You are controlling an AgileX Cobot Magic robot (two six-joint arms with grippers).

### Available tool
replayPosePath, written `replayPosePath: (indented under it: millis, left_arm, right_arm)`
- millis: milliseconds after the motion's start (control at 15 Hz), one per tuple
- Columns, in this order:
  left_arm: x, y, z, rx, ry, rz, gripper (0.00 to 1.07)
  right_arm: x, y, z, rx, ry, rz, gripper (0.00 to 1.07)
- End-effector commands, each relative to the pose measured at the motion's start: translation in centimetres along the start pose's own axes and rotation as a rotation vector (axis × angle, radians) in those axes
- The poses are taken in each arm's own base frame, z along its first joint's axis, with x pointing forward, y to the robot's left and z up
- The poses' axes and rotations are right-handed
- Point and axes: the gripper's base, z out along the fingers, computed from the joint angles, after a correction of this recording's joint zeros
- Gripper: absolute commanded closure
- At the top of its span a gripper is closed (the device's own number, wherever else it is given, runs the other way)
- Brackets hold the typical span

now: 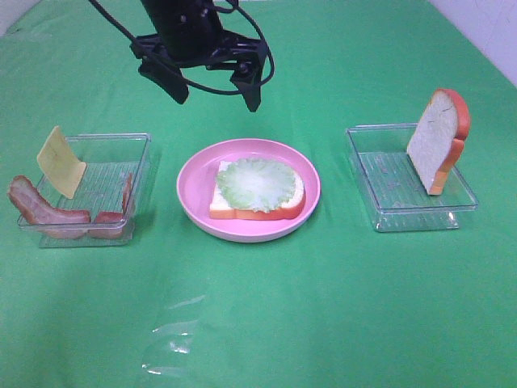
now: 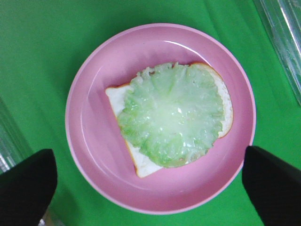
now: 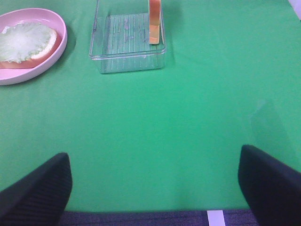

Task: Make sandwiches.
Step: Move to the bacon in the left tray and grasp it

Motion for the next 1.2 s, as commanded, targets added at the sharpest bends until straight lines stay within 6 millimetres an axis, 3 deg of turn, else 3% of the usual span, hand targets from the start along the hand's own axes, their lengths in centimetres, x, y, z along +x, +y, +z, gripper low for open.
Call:
replayPosePath:
  millis: [67,267,400,467,733,1200]
  left_arm:
    - [2.6,0.3,-3.0,-0.066,0.113,-0.018,0.06]
    - [5.4,1.4,-5.1,-0.189,0.145,-0.077,0.06]
    - [6.5,2.0,-4.7,-0.19,0.189,-0.098,0.06]
    - [7.5,2.7,-3.8,-0.17,0.239,-0.205,0.06]
    - [7.7,5.5,-3.3,-0.196,0.259,-0.294,0.09]
    - [8.4,7.2,2.4,-0.236,0.398,-0.292,0.14]
  right_arm:
    - [0.2,0.0,-0.2,0.001,-0.037,-0.01,0.15]
    - [0.2,0.0,-0.2,0.001,-0.037,-0.01,0.15]
    - [0.2,0.0,-0.2,0.001,-0.037,-0.01,0.15]
    - [0.2,0.0,-0.2,0.001,-0.037,-0.01,0.15]
    - [0.2,0.0,-0.2,0.001,-0.037,-0.01,0.15]
    - [0.2,0.0,-0.2,0.001,-0.037,-0.01,0.15]
